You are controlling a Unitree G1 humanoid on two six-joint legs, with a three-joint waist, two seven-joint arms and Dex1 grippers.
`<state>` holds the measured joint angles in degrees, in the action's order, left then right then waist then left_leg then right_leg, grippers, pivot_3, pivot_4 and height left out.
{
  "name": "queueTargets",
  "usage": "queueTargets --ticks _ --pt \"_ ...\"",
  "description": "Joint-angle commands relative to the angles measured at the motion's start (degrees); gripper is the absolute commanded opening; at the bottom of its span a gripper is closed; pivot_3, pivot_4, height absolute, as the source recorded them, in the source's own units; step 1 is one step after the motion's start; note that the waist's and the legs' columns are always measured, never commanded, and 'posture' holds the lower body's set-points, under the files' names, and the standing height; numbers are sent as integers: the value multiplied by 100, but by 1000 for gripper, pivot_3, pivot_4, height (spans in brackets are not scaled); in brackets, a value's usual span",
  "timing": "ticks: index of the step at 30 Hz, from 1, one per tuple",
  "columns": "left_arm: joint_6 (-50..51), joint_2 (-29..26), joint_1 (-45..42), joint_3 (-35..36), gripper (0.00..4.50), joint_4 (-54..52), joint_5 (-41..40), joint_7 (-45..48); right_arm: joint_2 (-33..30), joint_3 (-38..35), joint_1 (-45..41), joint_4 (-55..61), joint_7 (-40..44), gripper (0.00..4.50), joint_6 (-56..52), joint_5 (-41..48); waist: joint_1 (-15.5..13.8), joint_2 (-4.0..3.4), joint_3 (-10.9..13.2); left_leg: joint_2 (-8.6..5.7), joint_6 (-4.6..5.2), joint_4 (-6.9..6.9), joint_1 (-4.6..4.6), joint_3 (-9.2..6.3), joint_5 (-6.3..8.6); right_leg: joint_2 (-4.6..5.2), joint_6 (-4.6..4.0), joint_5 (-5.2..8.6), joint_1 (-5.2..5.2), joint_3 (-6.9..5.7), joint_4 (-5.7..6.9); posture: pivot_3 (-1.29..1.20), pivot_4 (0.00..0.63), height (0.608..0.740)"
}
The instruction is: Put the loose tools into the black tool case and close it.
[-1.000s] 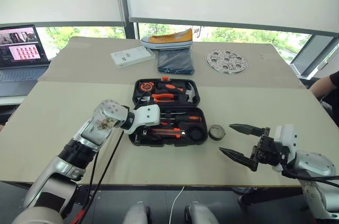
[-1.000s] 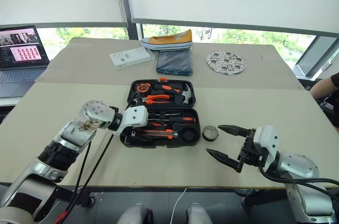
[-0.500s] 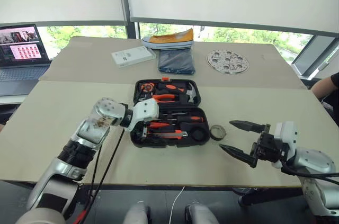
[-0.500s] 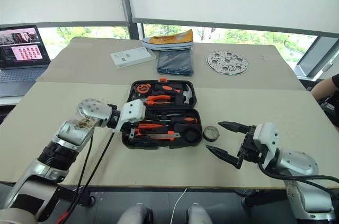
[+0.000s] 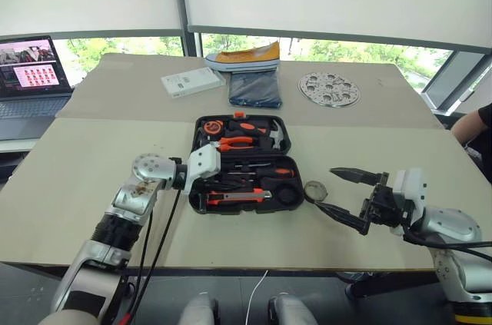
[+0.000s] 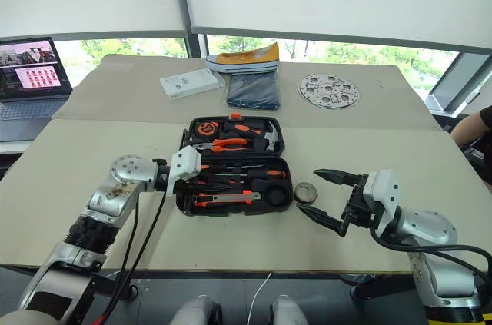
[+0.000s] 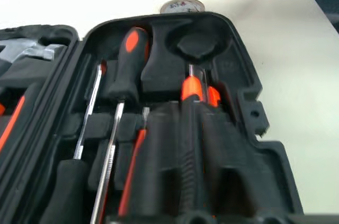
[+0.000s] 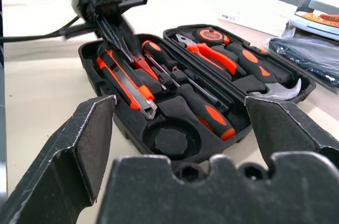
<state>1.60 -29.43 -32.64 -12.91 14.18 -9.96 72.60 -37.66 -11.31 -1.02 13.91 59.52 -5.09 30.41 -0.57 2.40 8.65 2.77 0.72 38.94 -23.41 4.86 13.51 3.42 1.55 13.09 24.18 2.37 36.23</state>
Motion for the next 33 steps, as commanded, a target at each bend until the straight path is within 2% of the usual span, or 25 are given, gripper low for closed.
queueTargets --ticks 1,5,7,11,14,17,20,24,27,33 --pt "-426 -43 21 -109 26 167 253 -34 27 -69 44 178 -41 4500 169 -29 -2 0 0 0 0 0 0 0 0 0 0 0 0 0 0 0 150 740" --pt "-441 -42 22 -173 26 423 533 -270 35 -70 87 211 -72 4500 156 -61 -3 -1 -1 0 0 1 7 0 0 0 0 -2 -6 0 1 0 150 740" --pt "-40 -137 14 -246 26 462 765 -453 37 -68 98 227 -95 4500 161 -76 -7 -3 -3 0 0 1 16 0 0 0 0 -2 -13 0 3 0 150 740" --pt "674 -184 134 -251 26 365 653 -502 51 -82 117 256 -140 4500 146 -74 3 -10 -9 0 16 3 30 0 -16 -1 28 -9 -23 3 2 0 150 740" --pt "1047 -345 361 -475 26 243 722 -321 48 -70 114 268 -138 4500 122 -68 44 -17 -16 2 11 2 43 0 -38 -3 3 -14 -27 6 3 0 150 740" --pt "1138 -268 520 -491 26 293 739 -559 49 -41 61 268 -162 4500 85 -74 132 -45 -42 7 10 -2 70 -2 -39 -9 -14 -20 -47 13 3 0 150 740" --pt "1226 -139 615 -413 26 306 617 -686 59 0 12 273 -176 4500 47 -67 137 -81 -70 7 4 -18 134 -3 -35 -7 -19 -14 -105 15 -10 0 150 740" --pt "1468 -94 724 -318 26 44 463 -790 41 16 -26 264 -162 4500 10 -27 134 -103 -88 7 -5 -21 138 -9 -30 -4 -19 -12 -106 15 -10 0 150 740" --pt "1177 -110 782 -239 26 53 411 -731 28 1 0 263 -144 4500 9 -8 133 -106 -90 6 -2 -22 135 -10 -32 -4 -18 -8 -105 16 -11 0 150 740" --pt "196 203 822 329 26 -212 -259 -489 35 -13 46 283 -135 4500 -9 29 126 -108 -90 7 9 -33 119 -11 -38 -3 -21 -4 -87 18 -14 0 150 740"
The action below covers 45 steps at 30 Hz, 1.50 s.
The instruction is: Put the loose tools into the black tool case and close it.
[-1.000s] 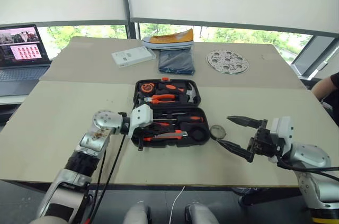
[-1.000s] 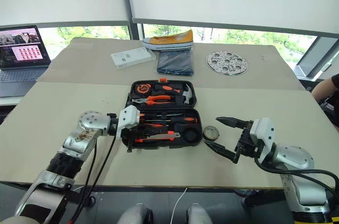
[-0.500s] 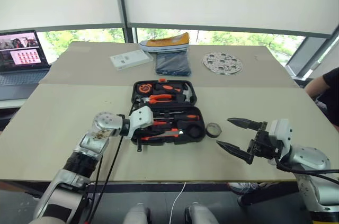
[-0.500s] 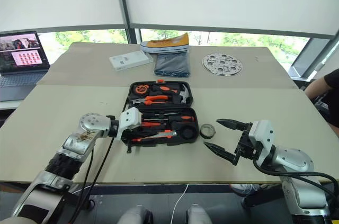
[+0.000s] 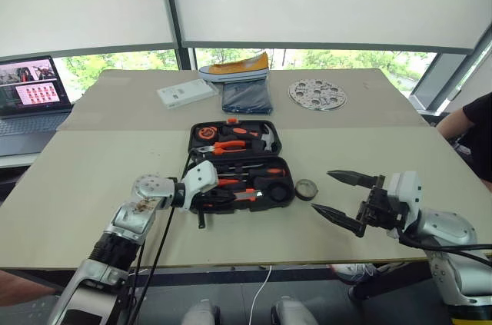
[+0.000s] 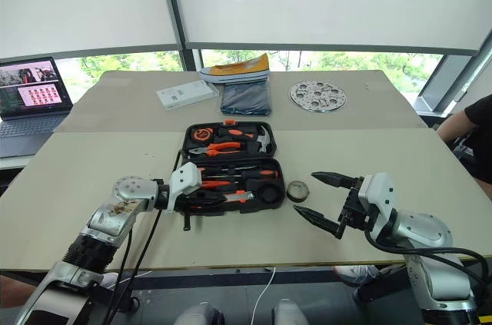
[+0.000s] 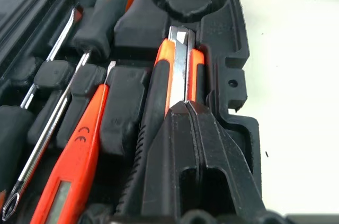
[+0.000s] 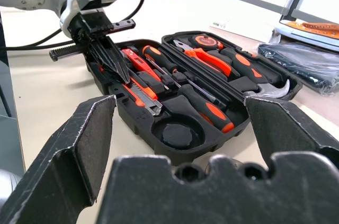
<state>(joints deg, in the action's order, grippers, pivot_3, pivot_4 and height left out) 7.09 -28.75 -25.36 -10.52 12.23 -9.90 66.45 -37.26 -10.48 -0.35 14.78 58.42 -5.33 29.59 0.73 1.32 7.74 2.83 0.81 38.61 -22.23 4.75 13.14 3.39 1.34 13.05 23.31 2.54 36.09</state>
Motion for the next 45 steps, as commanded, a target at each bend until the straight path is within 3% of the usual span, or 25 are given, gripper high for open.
queueTargets --ticks 1,6,15,23,28,31,35,42,44,45 --pt "-492 157 79 124 26 -35 -300 166 -4 -99 -16 195 -26 4500 14 114 -12 3 2 -1 0 0 -11 1 0 0 1 0 9 0 -1 0 150 740" --pt "-832 170 -71 54 26 261 48 -56 2 -89 -7 193 -34 4500 18 123 -36 11 5 -10 3 12 -104 6 -2 1 29 -17 91 4 -1 0 150 740" --pt "-816 248 -167 -125 26 707 524 -556 -1 -57 40 223 -12 4500 -5 142 -81 13 7 -12 8 18 -100 6 2 1 32 -6 83 2 -5 0 150 740" --pt "271 132 -67 -441 26 563 711 -622 -34 -24 40 255 8 4500 -102 188 -75 12 6 -10 6 19 -86 6 0 0 21 -13 76 3 -1 0 150 740" --pt "-85 231 68 -305 26 395 463 -583 -52 -60 84 274 3 4500 -116 195 -77 13 5 -9 6 18 -85 5 0 1 17 -10 74 3 -2 0 150 740" --pt "-1169 424 84 217 26 443 124 -769 -110 -230 207 285 -17 4500 -109 199 -80 11 5 -9 6 16 -88 5 0 2 15 -9 78 4 -4 0 150 740" --pt "-1286 499 132 907 1092 30 -893 -305 -236 -579 491 230 -29 4500 -56 188 -109 32 18 -8 7 15 -113 5 0 3 21 -12 96 2 -5 0 150 740" --pt "-815 -460 911 1400 3828 -866 -1783 717 -366 -1159 1213 -163 27 4500 472 -218 -75 38 22 -5 13 7 -110 6 21 1 10 -17 95 0 -7 0 150 740" --pt "-800 -708 1214 1656 4453 -995 -2004 926 -386 -1309 1428 -295 -79 4500 572 -399 -72 37 22 -5 13 5 -111 6 24 2 18 -7 97 -2 -7 0 150 740" --pt "-661 -881 1411 1806 4453 -1022 -2143 1029 -443 -1359 1537 -332 -114 4500 525 -477 -73 37 23 -2 13 5 -110 6 24 2 36 8 97 -2 -8 0 150 740"
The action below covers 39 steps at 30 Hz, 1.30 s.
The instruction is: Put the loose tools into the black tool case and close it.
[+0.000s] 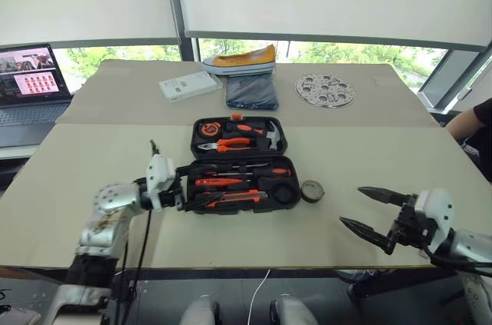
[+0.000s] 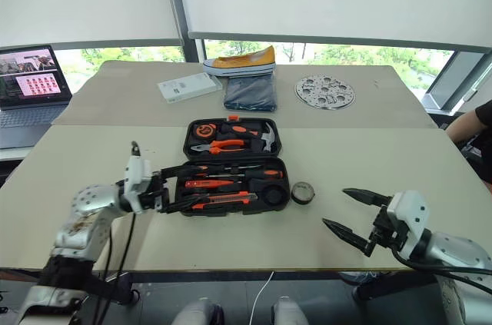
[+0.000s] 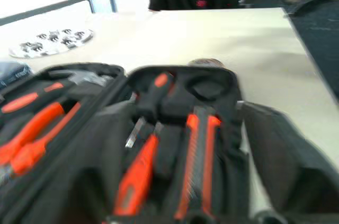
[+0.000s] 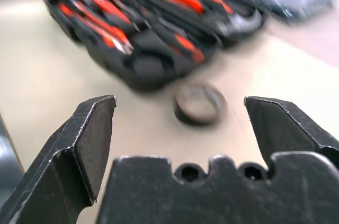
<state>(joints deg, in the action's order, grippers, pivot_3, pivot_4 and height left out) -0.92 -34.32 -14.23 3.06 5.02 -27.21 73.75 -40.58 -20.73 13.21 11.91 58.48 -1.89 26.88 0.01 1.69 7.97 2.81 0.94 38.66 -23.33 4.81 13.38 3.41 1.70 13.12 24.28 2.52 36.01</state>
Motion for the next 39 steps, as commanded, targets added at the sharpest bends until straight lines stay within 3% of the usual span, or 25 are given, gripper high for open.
queueTargets --ticks 1,4,11,17,26,27,28,33,39 --pt "393 -466 461 592 4453 -316 -544 286 -212 -339 293 -27 -88 4500 74 -271 7 -1 1 1 0 0 -1 0 0 1 -4 4 1 0 0 0 150 740" --pt "642 -640 716 910 4453 -167 -784 305 -636 -98 291 386 99 4500 -154 -425 23 -5 7 8 -1 -2 5 -3 1 5 -23 23 1 1 2 0 150 740" --pt "131 -656 927 1138 4453 -364 -662 457 -1634 1191 -1500 976 -12 4500 -2051 -515 74 13 27 16 -3 6 21 -17 0 11 -24 6 3 5 3 0 150 740" --pt "113 -374 847 960 4453 -772 -690 190 -1701 2751 -3121 522 -64 4500 -3225 -1275 -2 17 31 14 -4 2 -10 -12 3 15 -68 -4 24 0 -2 0 150 740" --pt "308 -81 1014 591 4453 -1307 -660 -68 -1271 3924 -4168 -364 467 4500 -3007 -1989 -19 18 30 -2 16 9 -91 9 36 4 -24 -17 89 -3 -5 0 150 740" --pt "340 -90 1055 565 4500 -1365 -672 -79 -1232 3993 -4230 -437 449 4003 -2966 -2086 -17 18 31 -1 17 9 -90 12 37 3 -26 -16 89 -5 -4 0 150 740" --pt "372 -101 1092 553 4500 -1413 -693 -92 -1185 4016 -4263 -479 423 3824 -2951 -2138 -14 18 31 -1 17 9 -90 13 37 3 -26 -16 89 -6 -3 0 150 740" --pt "466 -120 1154 528 4500 -1550 -712 -148 -1123 3973 -4215 -494 380 2065 -2982 -2298 -13 18 31 0 16 22 -87 14 36 3 -25 -16 83 -6 1 0 150 740" --pt "545 -122 1064 505 4500 -1618 -734 -156 -1468 3625 -4158 -527 584 35 -2932 -2280 -17 18 31 0 11 32 -83 16 32 3 -23 -18 79 -6 6 0 150 740"
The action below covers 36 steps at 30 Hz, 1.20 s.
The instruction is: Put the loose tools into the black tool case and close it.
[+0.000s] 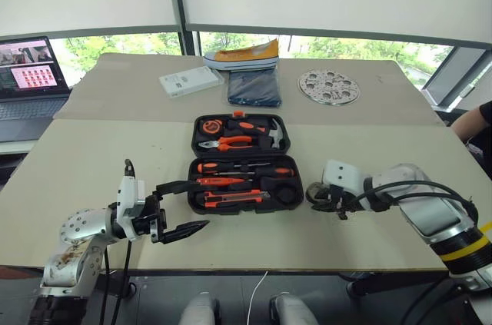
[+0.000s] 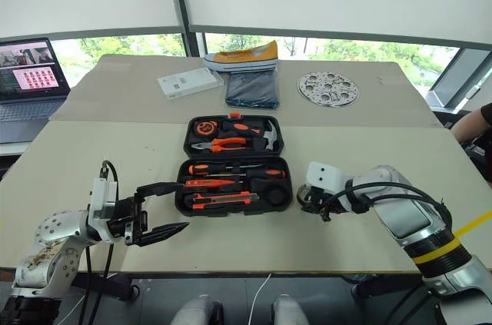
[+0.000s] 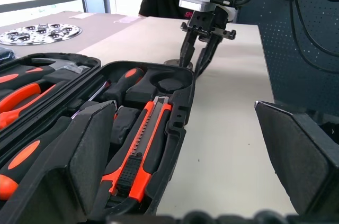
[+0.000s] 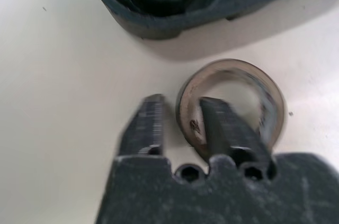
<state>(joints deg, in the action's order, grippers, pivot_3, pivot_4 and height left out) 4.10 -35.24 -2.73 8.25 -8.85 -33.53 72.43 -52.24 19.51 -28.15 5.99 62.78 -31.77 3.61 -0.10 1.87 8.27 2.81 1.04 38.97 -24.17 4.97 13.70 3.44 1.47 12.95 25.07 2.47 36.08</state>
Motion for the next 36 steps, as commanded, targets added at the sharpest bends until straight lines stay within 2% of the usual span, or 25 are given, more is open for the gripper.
queueTargets --ticks 1,3,6,11,16,30,31,32,34,36 --pt "62 -16 -115 -7 4500 -241 -124 -50 -387 -525 -70 127 252 35 -80 165 -10 0 0 -1 0 0 0 0 0 0 0 0 -1 0 0 0 150 740" --pt "115 0 -159 8 4500 -263 -172 -99 -411 -747 -190 231 351 35 -365 415 -8 0 0 -1 0 0 0 1 0 0 0 0 0 0 0 0 150 740" --pt "168 13 -204 33 4500 -295 -203 -165 -100 -973 -698 488 527 35 -954 1021 48 0 0 2 0 -1 3 -1 0 -2 -1 -1 0 2 1 0 150 740" --pt "118 33 -171 51 4500 -228 -88 -284 848 -957 -1336 855 500 35 -2026 2018 128 0 0 15 0 -5 23 -22 0 -22 -17 -7 -7 6 14 0 150 740" --pt "60 -29 -114 66 4500 -227 28 -310 691 -77 -1411 579 534 35 -1920 1466 8 0 1 4 -1 -3 28 -8 0 -2 -12 -6 -19 -6 9 0 150 740" --pt "-17 -213 -24 178 4500 -152 80 -327 921 305 -1136 280 183 35 -2214 1310 47 0 0 4 -1 -1 16 -1 -1 -4 -12 -6 -7 -5 12 0 150 740" --pt "-25 -210 -15 177 4500 -156 86 -329 911 323 -1117 263 196 771 -2184 1295 42 0 0 4 -1 -1 15 -1 -1 -3 -12 -6 -7 -5 11 0 150 740" --pt "-30 -208 -5 176 4500 -160 91 -330 888 349 -1103 250 215 910 -2146 1271 40 0 1 3 -1 0 15 -1 -1 -2 -11 -7 -7 -5 11 0 150 740" --pt "-34 -204 5 182 4500 -167 103 -349 874 330 -1084 215 166 1639 -2032 1206 45 1 0 2 -1 -1 15 0 -1 -2 -11 -7 -7 -4 10 0 150 740" --pt "146 -214 -8 222 4500 -192 52 -482 744 204 -1072 294 291 2085 -1971 1282 52 0 0 3 -1 -1 16 0 -1 -3 -11 -7 -7 -4 11 0 150 740"
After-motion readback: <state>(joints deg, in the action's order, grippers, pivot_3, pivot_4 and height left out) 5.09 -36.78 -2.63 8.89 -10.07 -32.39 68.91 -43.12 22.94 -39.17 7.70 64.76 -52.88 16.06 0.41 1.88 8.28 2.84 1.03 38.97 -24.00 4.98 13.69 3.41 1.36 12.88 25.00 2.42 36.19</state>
